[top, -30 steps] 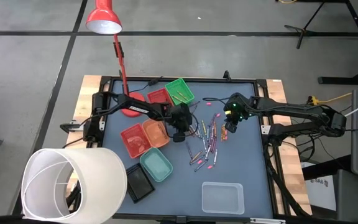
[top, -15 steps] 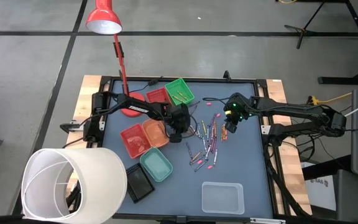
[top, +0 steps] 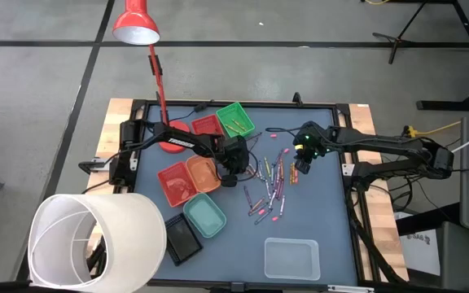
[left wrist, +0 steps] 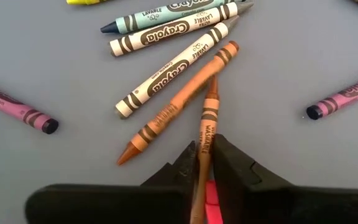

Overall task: Sort crayons
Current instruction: Put the brown crayon into the orange bin

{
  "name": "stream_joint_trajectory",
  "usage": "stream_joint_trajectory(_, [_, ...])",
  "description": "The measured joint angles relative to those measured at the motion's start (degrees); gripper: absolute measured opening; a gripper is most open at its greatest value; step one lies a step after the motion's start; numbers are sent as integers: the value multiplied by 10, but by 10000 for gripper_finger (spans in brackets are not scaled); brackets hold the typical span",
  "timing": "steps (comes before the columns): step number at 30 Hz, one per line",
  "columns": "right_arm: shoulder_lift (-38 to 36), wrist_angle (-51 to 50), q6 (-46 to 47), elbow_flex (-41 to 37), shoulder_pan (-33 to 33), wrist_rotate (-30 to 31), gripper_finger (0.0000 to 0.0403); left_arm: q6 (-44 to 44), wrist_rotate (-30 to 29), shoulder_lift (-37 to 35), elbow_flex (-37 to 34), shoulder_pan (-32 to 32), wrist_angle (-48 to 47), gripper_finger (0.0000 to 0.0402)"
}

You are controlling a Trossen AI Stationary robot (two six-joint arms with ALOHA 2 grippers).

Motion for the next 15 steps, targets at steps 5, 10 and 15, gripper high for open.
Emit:
stream_joint_trajectory(5, [0, 0, 0, 0, 0, 0, 124, 1, -1, 0, 0, 0, 2, 9])
stream_joint_trajectory(10, [0, 0, 0, 0, 0, 0, 124, 0, -2, -1, 3, 0, 1, 6])
stream_joint_trajectory(15, [0, 0, 0, 0, 0, 0, 124, -1, -6, 1, 31, 0, -22, 5])
